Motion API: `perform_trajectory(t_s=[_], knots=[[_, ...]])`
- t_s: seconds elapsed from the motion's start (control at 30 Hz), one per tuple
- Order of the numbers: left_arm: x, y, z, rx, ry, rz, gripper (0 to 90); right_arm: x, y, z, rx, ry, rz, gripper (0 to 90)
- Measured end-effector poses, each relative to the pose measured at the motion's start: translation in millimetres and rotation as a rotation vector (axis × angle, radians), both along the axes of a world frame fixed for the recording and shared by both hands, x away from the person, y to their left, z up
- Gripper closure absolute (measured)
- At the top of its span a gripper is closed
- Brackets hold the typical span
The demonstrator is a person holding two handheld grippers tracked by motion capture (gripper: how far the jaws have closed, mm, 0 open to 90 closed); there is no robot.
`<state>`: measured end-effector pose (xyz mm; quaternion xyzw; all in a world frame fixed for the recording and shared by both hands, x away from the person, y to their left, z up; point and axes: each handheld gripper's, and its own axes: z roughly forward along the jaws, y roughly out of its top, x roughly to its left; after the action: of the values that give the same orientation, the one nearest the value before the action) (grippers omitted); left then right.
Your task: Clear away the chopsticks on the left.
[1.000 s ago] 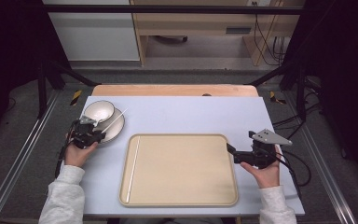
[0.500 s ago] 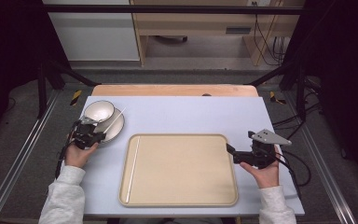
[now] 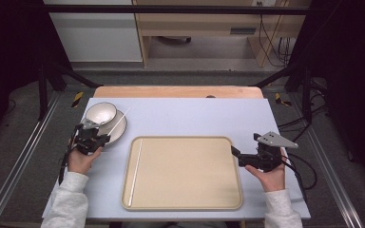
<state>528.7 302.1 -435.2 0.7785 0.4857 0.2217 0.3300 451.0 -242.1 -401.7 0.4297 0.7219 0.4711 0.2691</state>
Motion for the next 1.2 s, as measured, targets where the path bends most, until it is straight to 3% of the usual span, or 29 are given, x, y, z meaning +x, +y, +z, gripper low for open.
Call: perform_trajectory(t_s=[0.13, 0.43, 0.63, 1.07, 1.2], knots=[[-9.8, -7.4, 4.8, 0.01, -0.012, 0.005, 84.3, -0.7, -0.5, 0.6, 0.006, -0.001, 0.0, 4.2], [-33.6, -25.6, 17.4, -0.028, -0.079, 0.035, 84.3, -1.4, -1.6, 1.5, 0.006, -0.005, 0.0, 4.2], [-49.8, -40.2, 21.7, -0.025, -0.101, 0.058, 84.4, -2.2, -2.5, 2.5, 0.012, -0.009, -0.004, 4.2], [-85.6, -70.1, 31.2, -0.07, -0.139, 0.119, 84.3, -3.2, -5.0, 4.5, 0.019, -0.016, -0.006, 4.0], [-94.4, -80.1, 32.9, -0.067, -0.151, 0.135, 84.3, -3.4, -4.5, 4.3, 0.021, -0.014, -0.004, 4.0]])
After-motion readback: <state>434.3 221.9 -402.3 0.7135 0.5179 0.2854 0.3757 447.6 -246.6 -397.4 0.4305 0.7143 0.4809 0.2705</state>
